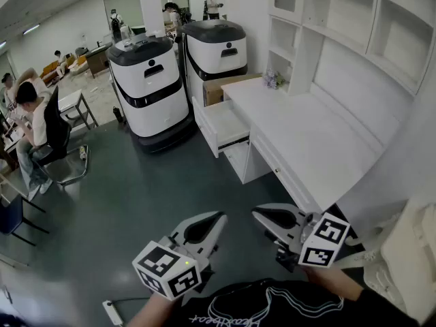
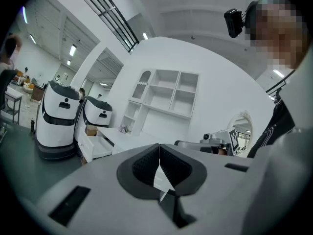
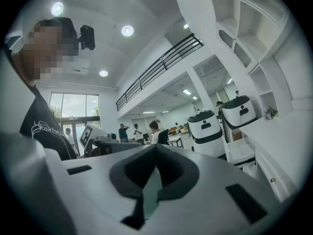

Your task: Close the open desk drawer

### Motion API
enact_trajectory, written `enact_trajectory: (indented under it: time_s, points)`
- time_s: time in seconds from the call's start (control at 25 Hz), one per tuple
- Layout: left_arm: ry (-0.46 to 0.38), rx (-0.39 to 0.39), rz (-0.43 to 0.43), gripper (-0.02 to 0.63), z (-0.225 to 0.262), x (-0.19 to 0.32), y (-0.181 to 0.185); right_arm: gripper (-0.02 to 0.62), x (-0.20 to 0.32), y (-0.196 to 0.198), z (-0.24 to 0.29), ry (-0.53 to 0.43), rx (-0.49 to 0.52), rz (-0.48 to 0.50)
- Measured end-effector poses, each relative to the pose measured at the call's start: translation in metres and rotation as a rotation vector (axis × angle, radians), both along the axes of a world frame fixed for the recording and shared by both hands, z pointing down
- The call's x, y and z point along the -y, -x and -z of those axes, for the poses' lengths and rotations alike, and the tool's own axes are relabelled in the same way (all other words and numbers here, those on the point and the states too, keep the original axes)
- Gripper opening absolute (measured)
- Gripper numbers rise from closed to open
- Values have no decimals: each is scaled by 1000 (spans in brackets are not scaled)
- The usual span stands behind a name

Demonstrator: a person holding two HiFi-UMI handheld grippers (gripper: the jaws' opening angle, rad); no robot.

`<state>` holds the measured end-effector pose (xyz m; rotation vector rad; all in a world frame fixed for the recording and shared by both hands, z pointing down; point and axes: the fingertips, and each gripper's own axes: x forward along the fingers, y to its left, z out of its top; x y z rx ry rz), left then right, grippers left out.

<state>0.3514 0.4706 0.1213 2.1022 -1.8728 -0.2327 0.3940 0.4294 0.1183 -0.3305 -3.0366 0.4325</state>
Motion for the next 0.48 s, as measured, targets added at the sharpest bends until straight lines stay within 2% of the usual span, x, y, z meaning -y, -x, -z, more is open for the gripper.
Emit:
enact_trajectory:
  time_s: [0.48]
  points:
    - [-11,-13,-8,6,-5,-12,23,6,-13,21,-4,-8,-6,-14]
